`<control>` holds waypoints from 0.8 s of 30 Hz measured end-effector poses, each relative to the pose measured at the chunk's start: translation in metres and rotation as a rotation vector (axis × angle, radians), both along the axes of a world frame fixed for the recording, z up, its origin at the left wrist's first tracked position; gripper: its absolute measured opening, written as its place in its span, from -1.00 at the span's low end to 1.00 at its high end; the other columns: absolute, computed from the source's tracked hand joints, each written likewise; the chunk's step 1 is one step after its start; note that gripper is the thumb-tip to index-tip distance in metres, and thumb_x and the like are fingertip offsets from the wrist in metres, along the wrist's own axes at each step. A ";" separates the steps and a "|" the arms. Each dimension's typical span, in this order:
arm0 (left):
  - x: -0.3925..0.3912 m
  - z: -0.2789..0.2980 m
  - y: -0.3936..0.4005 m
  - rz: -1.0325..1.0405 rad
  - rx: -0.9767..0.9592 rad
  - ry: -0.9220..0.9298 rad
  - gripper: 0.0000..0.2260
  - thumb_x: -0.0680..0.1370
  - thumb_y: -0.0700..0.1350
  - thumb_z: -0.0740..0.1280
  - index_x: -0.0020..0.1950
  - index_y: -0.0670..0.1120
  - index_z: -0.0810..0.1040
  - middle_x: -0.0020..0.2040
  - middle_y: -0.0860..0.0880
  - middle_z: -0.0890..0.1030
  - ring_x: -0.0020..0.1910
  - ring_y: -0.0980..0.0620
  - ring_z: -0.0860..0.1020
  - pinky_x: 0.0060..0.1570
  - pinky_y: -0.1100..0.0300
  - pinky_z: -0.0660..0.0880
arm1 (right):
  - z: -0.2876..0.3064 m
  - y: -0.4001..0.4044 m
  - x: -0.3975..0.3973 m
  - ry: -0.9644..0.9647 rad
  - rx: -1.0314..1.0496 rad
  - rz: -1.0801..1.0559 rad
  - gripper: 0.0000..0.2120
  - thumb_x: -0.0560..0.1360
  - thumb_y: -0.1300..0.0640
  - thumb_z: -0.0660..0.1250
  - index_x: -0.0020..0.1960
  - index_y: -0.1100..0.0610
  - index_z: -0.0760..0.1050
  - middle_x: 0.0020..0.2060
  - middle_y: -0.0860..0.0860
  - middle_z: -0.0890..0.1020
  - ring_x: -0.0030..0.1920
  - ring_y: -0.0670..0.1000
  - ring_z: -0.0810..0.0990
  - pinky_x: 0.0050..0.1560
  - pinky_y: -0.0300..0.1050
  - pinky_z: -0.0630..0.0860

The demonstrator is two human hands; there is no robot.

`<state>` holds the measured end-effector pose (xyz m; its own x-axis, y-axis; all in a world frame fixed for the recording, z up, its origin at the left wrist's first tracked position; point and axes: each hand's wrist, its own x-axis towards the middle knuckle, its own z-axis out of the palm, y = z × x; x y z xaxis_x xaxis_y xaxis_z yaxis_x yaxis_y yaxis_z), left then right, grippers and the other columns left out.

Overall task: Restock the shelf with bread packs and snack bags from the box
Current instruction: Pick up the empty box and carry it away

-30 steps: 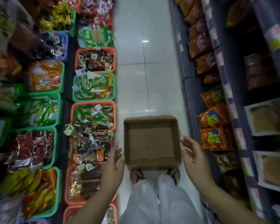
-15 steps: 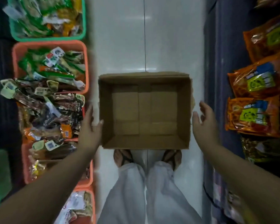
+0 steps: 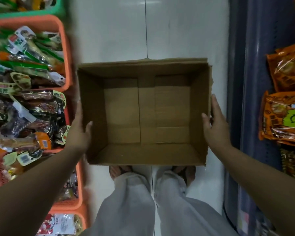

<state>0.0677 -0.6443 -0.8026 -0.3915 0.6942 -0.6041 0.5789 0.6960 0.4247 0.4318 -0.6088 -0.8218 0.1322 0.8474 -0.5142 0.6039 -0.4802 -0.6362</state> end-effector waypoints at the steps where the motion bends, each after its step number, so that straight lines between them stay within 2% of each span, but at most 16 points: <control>1: -0.001 0.001 0.000 -0.032 -0.028 0.029 -0.26 0.61 -0.22 0.19 0.44 0.41 -0.20 0.42 -0.18 0.39 0.21 -0.24 0.51 0.16 -0.18 0.49 | 0.000 0.000 0.000 -0.003 -0.013 0.016 -0.43 0.63 0.11 0.11 0.54 -0.17 -0.06 0.44 0.03 0.36 0.28 0.03 0.47 0.27 0.00 0.44; 3: -0.004 0.004 0.000 -0.072 -0.051 0.074 -0.23 0.59 -0.29 0.19 0.45 0.40 -0.18 0.25 -0.30 0.53 -0.03 -0.26 0.59 -0.03 -0.09 0.55 | 0.006 0.000 -0.003 -0.021 -0.029 0.018 -0.44 0.64 0.13 0.08 0.54 -0.16 -0.07 0.29 0.09 0.51 -0.05 0.08 0.59 -0.02 -0.06 0.53; 5: -0.007 0.012 0.003 -0.084 -0.051 0.084 -0.25 0.59 -0.31 0.18 0.49 0.35 -0.12 0.23 -0.32 0.54 0.01 -0.27 0.58 -0.03 -0.01 0.51 | 0.016 0.002 -0.005 -0.038 -0.027 -0.017 -0.46 0.65 0.15 0.05 0.53 -0.16 -0.04 0.12 0.06 0.58 -0.31 0.13 0.53 -0.19 0.01 0.52; 7: -0.008 0.026 0.009 -0.094 -0.043 0.094 -0.27 0.59 -0.30 0.18 0.50 0.32 -0.10 0.23 -0.31 0.54 0.02 -0.27 0.57 -0.09 0.06 0.46 | 0.031 0.006 -0.005 -0.063 -0.020 -0.051 -0.47 0.65 0.15 0.05 0.53 -0.19 -0.02 0.01 0.17 0.62 -0.35 0.20 0.47 -0.27 0.05 0.52; 9: -0.007 0.050 0.018 -0.092 -0.013 0.100 -0.31 0.61 -0.25 0.16 0.48 0.36 -0.10 0.22 -0.29 0.55 -0.07 -0.25 0.58 -0.17 0.03 0.48 | 0.056 0.012 -0.005 -0.087 0.005 -0.072 -0.48 0.65 0.14 0.05 0.52 -0.20 -0.02 -0.05 0.31 0.59 -0.36 0.31 0.48 -0.30 0.12 0.54; 11: -0.007 0.084 0.029 -0.077 0.032 0.119 -0.36 0.63 -0.19 0.14 0.47 0.40 -0.08 0.21 -0.26 0.56 -0.10 -0.24 0.59 -0.17 -0.01 0.50 | 0.089 0.020 -0.006 -0.112 0.041 -0.087 -0.48 0.64 0.14 0.05 0.53 -0.16 -0.01 -0.20 0.17 0.54 -0.41 0.28 0.45 -0.38 0.06 0.50; 13: -0.009 0.124 0.041 -0.068 0.086 0.137 -0.40 0.63 -0.15 0.13 0.46 0.41 -0.04 0.11 -0.27 0.61 -0.20 -0.21 0.58 -0.24 -0.01 0.51 | 0.128 0.029 -0.008 -0.162 0.079 -0.086 -0.48 0.64 0.14 0.05 0.54 -0.14 -0.01 -0.41 0.13 0.38 -0.49 0.12 0.34 -0.48 -0.11 0.32; 16: -0.015 0.197 0.064 -0.070 0.181 0.132 -0.44 0.63 -0.12 0.14 0.44 0.43 0.03 0.02 -0.26 0.63 -0.25 -0.17 0.58 -0.26 -0.04 0.53 | 0.193 0.047 -0.012 -0.199 0.162 -0.115 -0.50 0.64 0.11 0.04 0.53 -0.15 0.04 -0.41 0.15 0.37 -0.49 0.15 0.37 -0.47 -0.06 0.30; 18: -0.020 0.254 0.080 -0.060 0.229 0.159 -0.47 0.63 -0.10 0.15 0.44 0.41 0.08 0.00 -0.24 0.63 -0.31 -0.09 0.53 -0.28 0.02 0.49 | 0.242 0.062 -0.016 -0.193 0.219 -0.124 -0.52 0.64 0.11 0.03 0.52 -0.16 0.07 -0.45 0.15 0.40 -0.51 0.14 0.36 -0.47 -0.05 0.29; 19: -0.023 0.284 0.087 -0.059 0.253 0.179 -0.49 0.63 -0.09 0.15 0.45 0.39 0.10 -0.03 -0.24 0.63 -0.35 -0.06 0.49 -0.30 0.05 0.46 | 0.271 0.070 -0.020 -0.181 0.249 -0.128 -0.53 0.64 0.11 0.03 0.51 -0.16 0.09 -0.42 0.19 0.46 -0.49 0.14 0.39 -0.45 -0.03 0.33; 20: -0.025 0.315 0.093 -0.060 0.287 0.188 -0.50 0.63 -0.08 0.16 0.45 0.38 0.13 -0.07 -0.24 0.63 -0.37 -0.07 0.48 -0.32 0.06 0.44 | 0.301 0.077 -0.024 -0.164 0.280 -0.139 -0.53 0.64 0.11 0.03 0.51 -0.15 0.11 -0.28 0.24 0.56 -0.41 0.18 0.46 -0.39 0.01 0.41; 21: -0.027 0.347 0.099 -0.060 0.323 0.200 -0.51 0.62 -0.07 0.18 0.44 0.38 0.15 -0.10 -0.24 0.64 -0.36 -0.11 0.52 -0.34 0.06 0.43 | 0.333 0.083 -0.028 -0.142 0.311 -0.155 -0.54 0.64 0.13 0.04 0.51 -0.12 0.13 -0.06 0.26 0.62 -0.25 0.22 0.54 -0.26 0.03 0.47; 22: -0.030 0.380 0.103 -0.056 0.363 0.214 -0.52 0.61 -0.06 0.19 0.43 0.38 0.19 -0.13 -0.23 0.64 -0.33 -0.16 0.56 -0.35 0.05 0.43 | 0.367 0.089 -0.031 -0.114 0.340 -0.167 -0.54 0.64 0.15 0.04 0.51 -0.08 0.14 0.17 0.20 0.58 -0.05 0.23 0.57 -0.13 0.00 0.49; 24: -0.036 0.448 0.108 -0.027 0.453 0.233 -0.55 0.59 -0.05 0.23 0.39 0.37 0.27 -0.14 -0.17 0.64 -0.32 -0.19 0.58 -0.35 0.05 0.45 | 0.438 0.096 -0.037 -0.034 0.388 -0.168 -0.54 0.63 0.17 0.08 0.51 -0.04 0.16 0.38 0.07 0.43 0.25 0.15 0.48 0.09 -0.08 0.43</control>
<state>0.0318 -0.5366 -0.3548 -0.4581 0.8781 -0.1383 0.7097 0.4550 0.5378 0.3943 -0.5130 -0.3837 0.2962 0.9425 -0.1545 0.5617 -0.3028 -0.7700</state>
